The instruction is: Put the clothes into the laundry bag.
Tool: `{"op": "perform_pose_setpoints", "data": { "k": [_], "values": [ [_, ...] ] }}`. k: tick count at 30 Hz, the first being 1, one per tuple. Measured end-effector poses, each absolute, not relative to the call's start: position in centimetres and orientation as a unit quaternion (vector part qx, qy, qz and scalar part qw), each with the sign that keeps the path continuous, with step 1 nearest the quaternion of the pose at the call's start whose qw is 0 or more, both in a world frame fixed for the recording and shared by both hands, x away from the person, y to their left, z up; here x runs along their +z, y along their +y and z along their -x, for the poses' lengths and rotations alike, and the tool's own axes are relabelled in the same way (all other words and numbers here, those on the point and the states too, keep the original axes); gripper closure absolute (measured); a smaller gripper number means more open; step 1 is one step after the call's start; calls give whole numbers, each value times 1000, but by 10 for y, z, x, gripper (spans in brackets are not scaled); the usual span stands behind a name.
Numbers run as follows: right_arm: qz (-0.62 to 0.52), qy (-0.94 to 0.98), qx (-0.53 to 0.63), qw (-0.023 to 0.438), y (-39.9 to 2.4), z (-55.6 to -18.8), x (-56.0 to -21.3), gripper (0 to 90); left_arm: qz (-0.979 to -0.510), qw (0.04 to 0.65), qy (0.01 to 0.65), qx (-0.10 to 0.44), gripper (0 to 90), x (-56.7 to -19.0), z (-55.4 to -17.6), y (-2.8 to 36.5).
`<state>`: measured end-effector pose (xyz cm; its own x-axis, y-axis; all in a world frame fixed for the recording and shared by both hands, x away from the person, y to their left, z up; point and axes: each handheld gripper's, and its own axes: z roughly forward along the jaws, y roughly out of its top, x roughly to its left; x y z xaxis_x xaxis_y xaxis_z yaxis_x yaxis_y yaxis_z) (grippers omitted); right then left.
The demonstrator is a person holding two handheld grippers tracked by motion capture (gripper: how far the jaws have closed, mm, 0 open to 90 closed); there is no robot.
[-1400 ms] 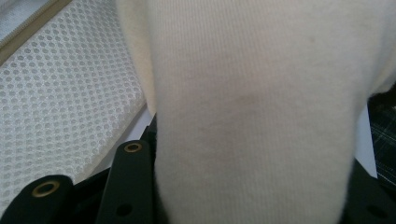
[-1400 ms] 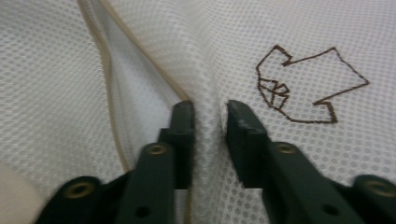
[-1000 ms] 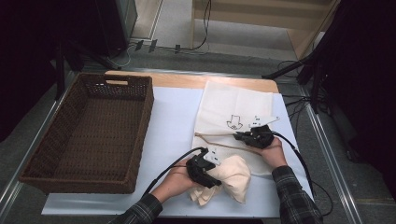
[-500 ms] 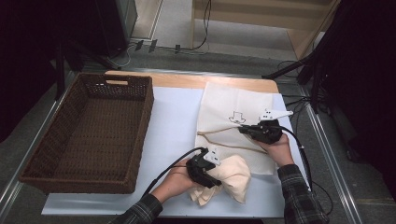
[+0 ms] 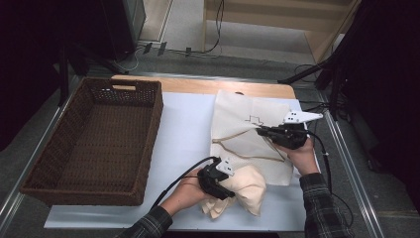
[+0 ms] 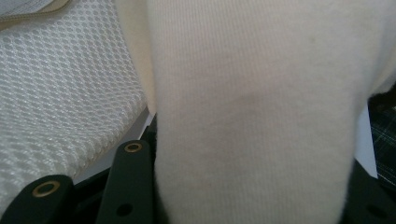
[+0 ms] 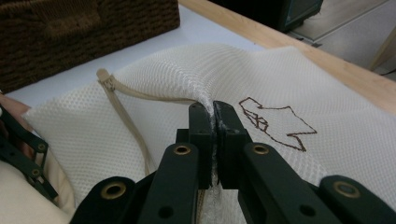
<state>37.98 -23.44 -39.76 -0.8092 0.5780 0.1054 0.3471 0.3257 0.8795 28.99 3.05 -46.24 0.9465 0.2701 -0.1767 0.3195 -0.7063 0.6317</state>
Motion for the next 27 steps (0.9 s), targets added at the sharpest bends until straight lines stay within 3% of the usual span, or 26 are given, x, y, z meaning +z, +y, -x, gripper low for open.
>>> {"op": "perform_pose_setpoints", "data": {
  "k": [27],
  "values": [
    [-262, 819, 497, 112, -220, -368, -391, 875, -920, 345, 185, 27, 595, -426, -294, 52]
  ]
}}
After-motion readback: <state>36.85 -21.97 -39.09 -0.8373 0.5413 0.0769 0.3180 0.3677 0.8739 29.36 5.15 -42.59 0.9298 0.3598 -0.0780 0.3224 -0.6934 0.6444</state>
